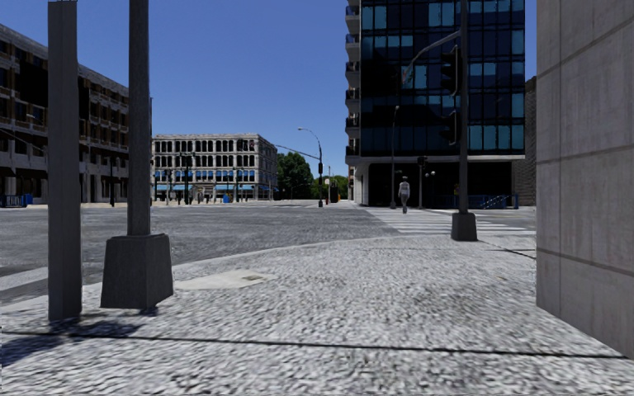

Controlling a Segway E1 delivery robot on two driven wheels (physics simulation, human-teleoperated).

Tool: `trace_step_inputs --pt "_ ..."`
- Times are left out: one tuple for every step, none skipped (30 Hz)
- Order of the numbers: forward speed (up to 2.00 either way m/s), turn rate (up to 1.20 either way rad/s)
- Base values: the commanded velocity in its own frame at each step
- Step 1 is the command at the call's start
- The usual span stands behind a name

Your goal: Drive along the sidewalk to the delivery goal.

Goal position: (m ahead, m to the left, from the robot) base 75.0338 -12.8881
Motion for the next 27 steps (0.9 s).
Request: trace_step_inputs --pt "1.95 -0.22" --pt "1.86 -0.23" --pt "1.75 -0.23" --pt "1.64 -0.24" --pt "1.64 -0.24" --pt "1.58 -0.24" --pt "1.54 -0.25" --pt "1.52 -0.28" --pt "1.51 -0.31" --pt "1.51 -0.31" --pt "1.48 -0.32" --pt "1.47 -0.32" --pt "1.46 -0.32" --pt "1.44 -0.33" --pt "1.44 -0.33" --pt "1.44 -0.33" --pt "1.43 -0.34" --pt "1.43 -0.38" --pt "1.43 -0.42" --pt "1.42 -0.43" --pt "1.42 -0.43" --pt "1.41 -0.43" --pt "1.41 -0.43" --pt "1.40 -0.43" --pt "1.40 -0.43" --pt "1.38 -0.43" --pt "1.36 -0.43"
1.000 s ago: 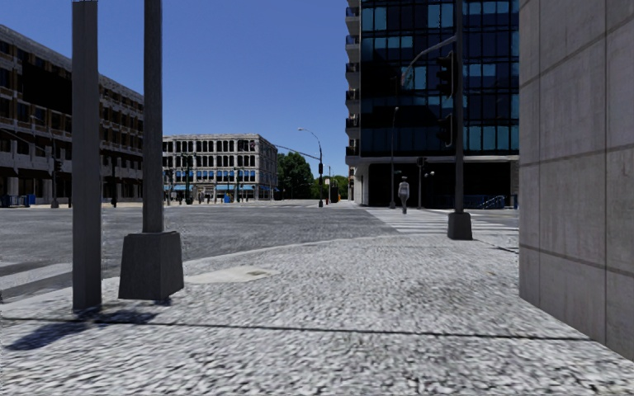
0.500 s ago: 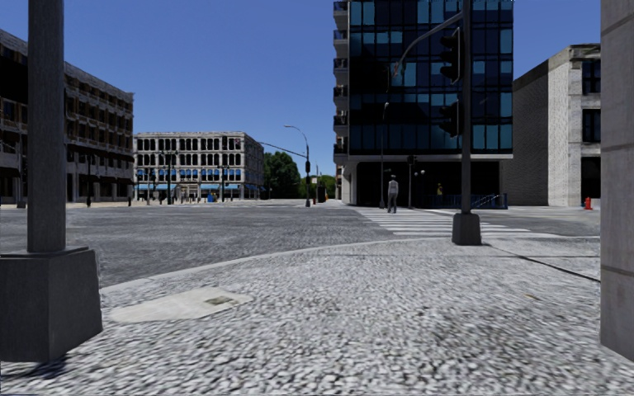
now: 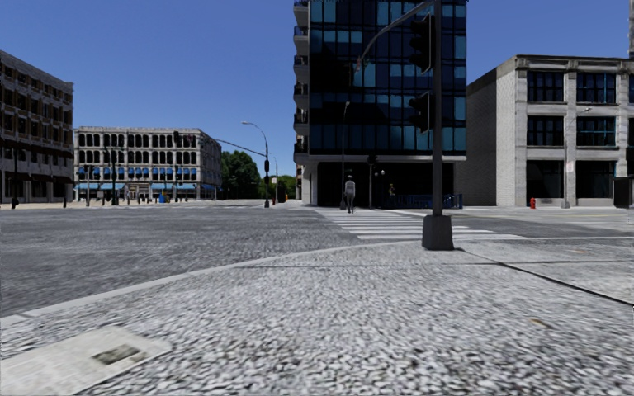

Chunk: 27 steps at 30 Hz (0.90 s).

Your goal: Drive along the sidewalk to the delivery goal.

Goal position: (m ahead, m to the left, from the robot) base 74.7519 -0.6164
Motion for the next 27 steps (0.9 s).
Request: trace_step_inputs --pt "1.33 -0.44" --pt "1.29 -0.48" --pt "1.29 -0.48" --pt "1.20 -0.50" --pt "1.15 -0.50" --pt "1.13 -0.51" --pt "1.13 -0.51" --pt "1.13 -0.51" --pt "1.13 -0.51" --pt "1.13 -0.52" --pt "1.13 -0.52" --pt "1.12 -0.52" --pt "1.12 -0.52" --pt "1.12 -0.52" --pt "1.12 -0.53" --pt "1.12 -0.53" --pt "1.12 -0.53" --pt "1.12 -0.53" --pt "1.12 -0.54" --pt "1.12 -0.54" --pt "1.12 -0.54" --pt "1.12 -0.54" --pt "1.12 -0.54" --pt "1.12 -0.54" --pt "1.12 -0.54" --pt "1.12 -0.54" --pt "1.12 -0.54"
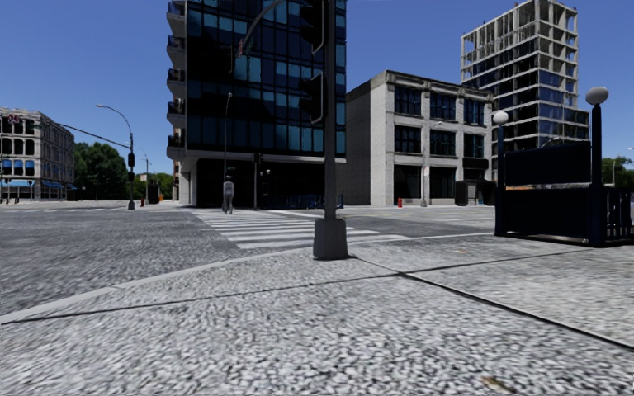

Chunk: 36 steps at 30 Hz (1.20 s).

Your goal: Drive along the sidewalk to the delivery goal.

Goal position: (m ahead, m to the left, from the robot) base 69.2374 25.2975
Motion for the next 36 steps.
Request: trace_step_inputs --pt "1.12 -0.54" --pt "1.12 -0.54" --pt "1.12 -0.54" --pt "1.12 -0.54" --pt "1.12 -0.54" --pt "1.12 -0.54" --pt "1.11 -0.54" --pt "1.11 -0.54" --pt "1.11 -0.54" --pt "1.11 -0.54" --pt "1.11 -0.54" --pt "1.11 -0.54" --pt "1.11 -0.54" --pt "1.11 -0.54" --pt "1.11 -0.54" --pt "1.11 -0.54" --pt "1.11 -0.54" --pt "1.11 -0.54" --pt "1.11 -0.54" --pt "1.11 -0.54" --pt "1.11 -0.54" --pt "1.11 -0.54" --pt "1.11 -0.54" --pt "1.11 -0.54" --pt "1.11 -0.53" --pt "1.11 -0.53" --pt "1.11 -0.53" --pt "1.11 -0.49" --pt "1.11 -0.43" --pt "1.11 -0.39" --pt "1.11 -0.39" --pt "1.11 -0.31" --pt "1.11 -0.21" --pt "1.11 -0.06" --pt "1.11 0.00" --pt "1.11 0.00"
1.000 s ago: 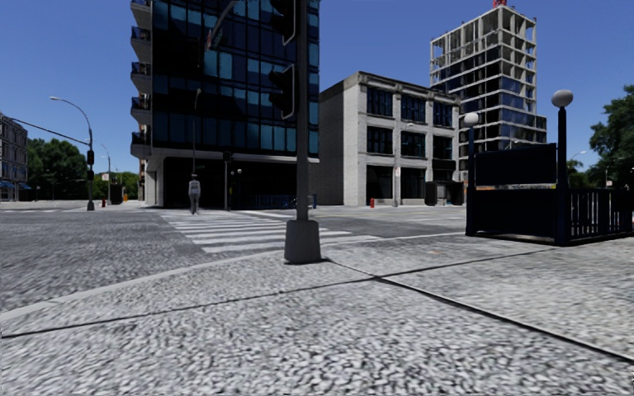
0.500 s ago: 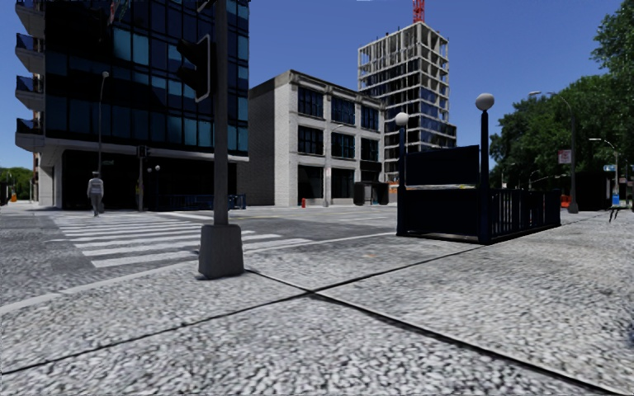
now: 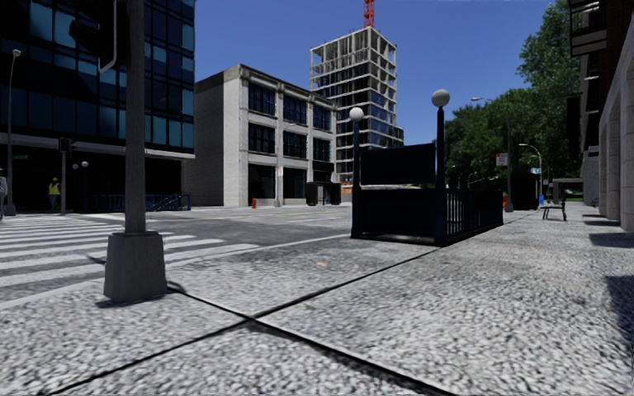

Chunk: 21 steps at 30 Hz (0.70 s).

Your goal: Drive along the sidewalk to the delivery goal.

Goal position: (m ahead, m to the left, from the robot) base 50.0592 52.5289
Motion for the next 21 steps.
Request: trace_step_inputs --pt "1.11 0.00" --pt "1.11 0.00" --pt "1.11 0.00" --pt "1.11 0.00" --pt "1.11 0.00" --pt "1.13 0.00" --pt "1.14 0.00" --pt "1.14 0.00" --pt "1.14 0.00" --pt "1.14 0.00" --pt "1.14 0.00" --pt "1.14 0.00" --pt "1.14 0.00" --pt "1.14 0.00" --pt "1.14 0.00" --pt "1.14 0.00" --pt "1.14 0.00" --pt "1.14 0.00" --pt "1.14 0.00" --pt "1.14 0.00" --pt "1.15 0.00"
